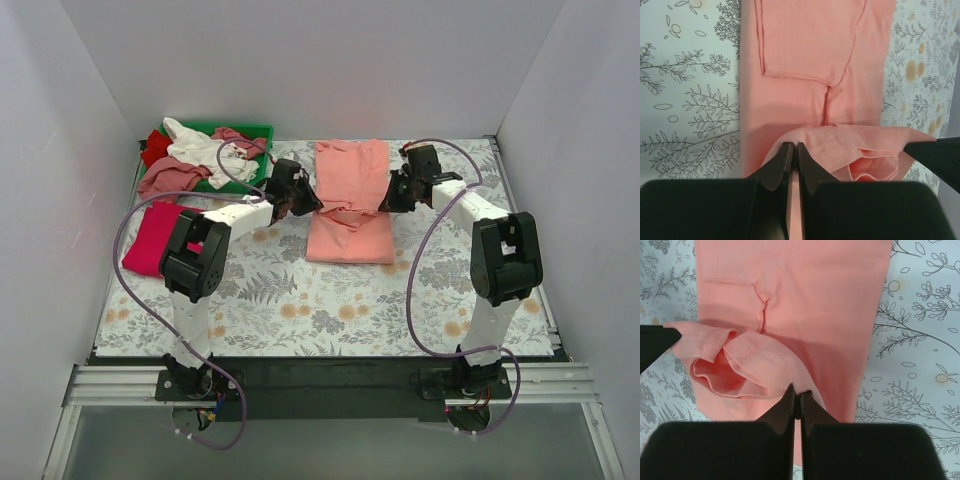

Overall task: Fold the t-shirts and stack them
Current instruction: Fold the tshirt

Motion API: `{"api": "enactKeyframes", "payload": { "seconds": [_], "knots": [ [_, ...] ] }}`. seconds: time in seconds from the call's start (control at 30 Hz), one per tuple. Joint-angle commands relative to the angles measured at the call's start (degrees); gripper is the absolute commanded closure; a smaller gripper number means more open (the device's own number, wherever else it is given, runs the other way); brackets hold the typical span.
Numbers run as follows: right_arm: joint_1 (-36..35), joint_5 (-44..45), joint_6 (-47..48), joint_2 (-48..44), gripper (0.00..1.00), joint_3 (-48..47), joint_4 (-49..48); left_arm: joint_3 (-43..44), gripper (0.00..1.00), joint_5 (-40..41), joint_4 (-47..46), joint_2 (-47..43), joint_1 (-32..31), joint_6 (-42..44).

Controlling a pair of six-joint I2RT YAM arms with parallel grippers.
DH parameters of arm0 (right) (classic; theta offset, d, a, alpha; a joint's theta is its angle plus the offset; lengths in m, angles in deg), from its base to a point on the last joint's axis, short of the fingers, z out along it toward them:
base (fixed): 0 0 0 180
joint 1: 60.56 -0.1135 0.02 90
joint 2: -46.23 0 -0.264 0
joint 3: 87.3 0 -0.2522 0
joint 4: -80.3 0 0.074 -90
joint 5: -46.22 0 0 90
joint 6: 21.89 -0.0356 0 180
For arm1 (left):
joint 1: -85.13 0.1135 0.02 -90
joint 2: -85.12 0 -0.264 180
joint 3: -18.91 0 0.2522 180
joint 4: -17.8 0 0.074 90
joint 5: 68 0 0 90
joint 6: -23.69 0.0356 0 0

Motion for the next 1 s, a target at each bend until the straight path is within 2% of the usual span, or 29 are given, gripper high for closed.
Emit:
{"api": "enactKeyframes", "payload": {
  "seconds": [0.0,0.03,0.17,0.2,0.23,0.27,0.3,0.33,0.37,0.4,0.53,0.57,0.6,0.67,0.8,0.97],
  "knots": [
    [1.44,-2.02,0.57,2.54,0.99,-4.65,-1.61,3.57,1.00,0.96,0.85,0.51,0.83,1.52],
    [1.62,-2.38,0.48,3.16,0.99,-5.10,-1.52,4.44,1.00,0.62,1.03,1.12,0.92,1.61],
    [2.67,-3.34,0.57,5.97,0.87,-7.73,-1.61,6.47,1.00,-0.44,2.09,3.50,1.54,1.87],
    [2.94,-3.95,0.65,6.94,0.82,-8.18,-1.52,6.82,0.93,-0.35,2.35,3.76,1.62,1.96],
    [3.29,-4.22,0.74,7.21,0.73,-9.14,-1.52,7.34,0.80,-0.27,2.53,3.68,1.89,2.05],
    [3.99,-4.66,0.74,7.30,0.67,-9.23,-1.43,7.61,0.74,-0.18,2.70,3.42,1.97,2.40],
    [4.25,-5.27,0.74,6.95,0.66,-9.41,-1.43,7.70,0.59,0.26,2.71,3.06,2.06,2.66],
    [4.52,-5.28,0.92,6.51,0.60,-9.32,-1.43,7.79,0.42,0.26,2.88,1.93,2.15,3.10],
    [4.61,-5.54,1.27,5.98,0.46,-9.15,-1.43,7.96,0.21,0.17,2.88,1.31,2.06,3.36],
    [4.61,-5.72,2.05,4.67,0.42,-8.89,-1.52,7.70,0.11,0.17,2.88,0.61,2.06,3.63],
    [4.52,-8.97,3.11,-0.25,0.29,-4.76,-2.39,3.76,0.10,-1.58,2.01,-5.97,2.06,3.37],
    [4.17,-9.06,3.20,-1.39,0.13,-3.10,-2.92,2.27,0.10,-1.93,1.48,-7.56,2.06,3.19],
    [4.00,-8.62,3.29,-4.01,0.02,-0.12,-3.27,-1.49,0.10,-2.02,0.26,-9.05,1.98,2.58],
    [3.47,-8.09,3.56,-8.67,0.02,4.10,-4.58,-5.29,0.09,-3.25,-0.72,-13.61,1.98,2.14],
    [2.85,-8.87,1.36,-16.42,0.02,19.37,-9.76,-17.13,0.09,-4.05,-2.48,-20.47,0.66,0.21],
    [1.89,-11.78,0.21,-20.56,0.02,28.29,-12.94,-25.51,0.08,-5.01,-3.96,-24.09,0.13,-1.11]
  ]
}}
